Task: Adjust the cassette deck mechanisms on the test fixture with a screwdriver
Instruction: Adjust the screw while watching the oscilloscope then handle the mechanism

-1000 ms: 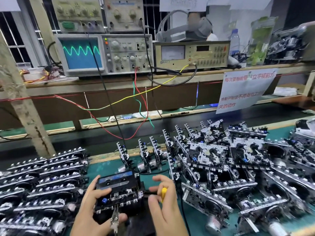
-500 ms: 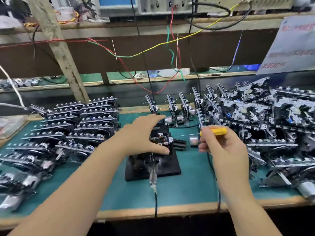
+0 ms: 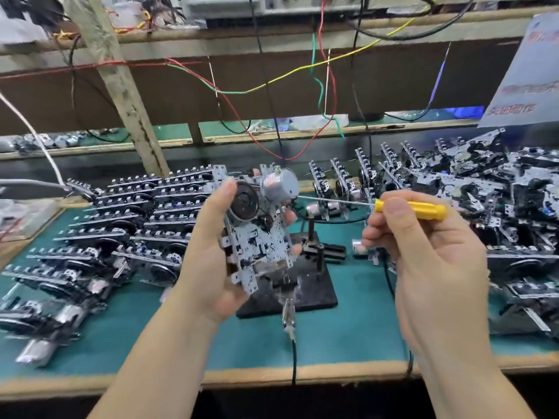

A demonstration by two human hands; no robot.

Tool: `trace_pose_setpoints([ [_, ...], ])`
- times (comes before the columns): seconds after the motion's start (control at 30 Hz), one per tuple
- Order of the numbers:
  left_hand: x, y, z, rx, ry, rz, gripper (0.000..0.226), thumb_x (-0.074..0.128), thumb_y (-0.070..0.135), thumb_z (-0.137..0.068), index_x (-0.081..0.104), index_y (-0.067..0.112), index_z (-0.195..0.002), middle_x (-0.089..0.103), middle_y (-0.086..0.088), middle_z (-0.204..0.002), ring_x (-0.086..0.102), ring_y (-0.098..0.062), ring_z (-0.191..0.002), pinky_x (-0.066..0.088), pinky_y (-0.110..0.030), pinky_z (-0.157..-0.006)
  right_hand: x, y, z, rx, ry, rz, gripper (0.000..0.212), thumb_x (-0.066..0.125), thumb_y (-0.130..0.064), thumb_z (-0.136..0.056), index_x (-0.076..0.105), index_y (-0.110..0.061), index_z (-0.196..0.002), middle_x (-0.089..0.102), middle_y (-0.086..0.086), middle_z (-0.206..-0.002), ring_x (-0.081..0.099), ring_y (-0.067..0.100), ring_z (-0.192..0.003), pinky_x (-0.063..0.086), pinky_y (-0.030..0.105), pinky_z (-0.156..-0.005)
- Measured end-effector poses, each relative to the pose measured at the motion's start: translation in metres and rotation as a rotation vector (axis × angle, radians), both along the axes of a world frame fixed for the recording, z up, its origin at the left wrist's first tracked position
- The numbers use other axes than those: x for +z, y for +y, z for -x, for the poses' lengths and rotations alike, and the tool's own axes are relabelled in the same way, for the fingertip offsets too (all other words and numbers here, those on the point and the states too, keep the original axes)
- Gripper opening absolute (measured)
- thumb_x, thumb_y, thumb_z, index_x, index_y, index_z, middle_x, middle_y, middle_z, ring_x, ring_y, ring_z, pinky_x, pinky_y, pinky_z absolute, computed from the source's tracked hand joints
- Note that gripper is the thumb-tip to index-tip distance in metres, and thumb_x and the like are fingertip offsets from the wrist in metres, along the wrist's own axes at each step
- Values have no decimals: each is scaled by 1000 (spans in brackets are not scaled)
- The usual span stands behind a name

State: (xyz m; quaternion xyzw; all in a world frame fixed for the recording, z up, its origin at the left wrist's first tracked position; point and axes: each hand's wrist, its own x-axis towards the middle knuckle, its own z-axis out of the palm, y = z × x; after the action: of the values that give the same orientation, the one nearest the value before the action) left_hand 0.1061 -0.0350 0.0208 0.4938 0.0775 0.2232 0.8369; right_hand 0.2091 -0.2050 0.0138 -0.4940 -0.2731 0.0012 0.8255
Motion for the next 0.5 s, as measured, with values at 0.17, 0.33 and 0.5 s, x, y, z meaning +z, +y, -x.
trace_pose_setpoints([
  [0.17, -8, -3, 19, 38, 3, 49, 58, 63, 62, -75, 75, 20, -115, 67, -10, -125, 64, -31, -110, 53, -56, -88, -3, 8, 10, 46, -8, 15, 15, 72, -37, -89, 74, -23, -95, 70, 0, -78, 66, 17, -69, 56, 26, -69],
  [0.33, -14, -3, 28, 39, -67, 72, 67, 79, 62, -69, 72, 19, -120, 64, -12, -125, 65, -31, -107, 52, -58, -88, -3, 11, 14, 82, -15, 32, 15, 72, -37, -89, 73, -22, -94, 70, 0, -78, 66, 16, -69, 56, 26, -68],
  [0.5, -14, -6, 32, 120, -76, -27, 76, 82, 60, -66, 67, 17, -127, 67, -10, -122, 65, -33, -110, 57, -53, -87, -1, 12, 15, 124, 18, 39, 12, 72, -34, -87, 74, -23, -91, 69, 0, -76, 65, 16, -67, 55, 24, -65],
])
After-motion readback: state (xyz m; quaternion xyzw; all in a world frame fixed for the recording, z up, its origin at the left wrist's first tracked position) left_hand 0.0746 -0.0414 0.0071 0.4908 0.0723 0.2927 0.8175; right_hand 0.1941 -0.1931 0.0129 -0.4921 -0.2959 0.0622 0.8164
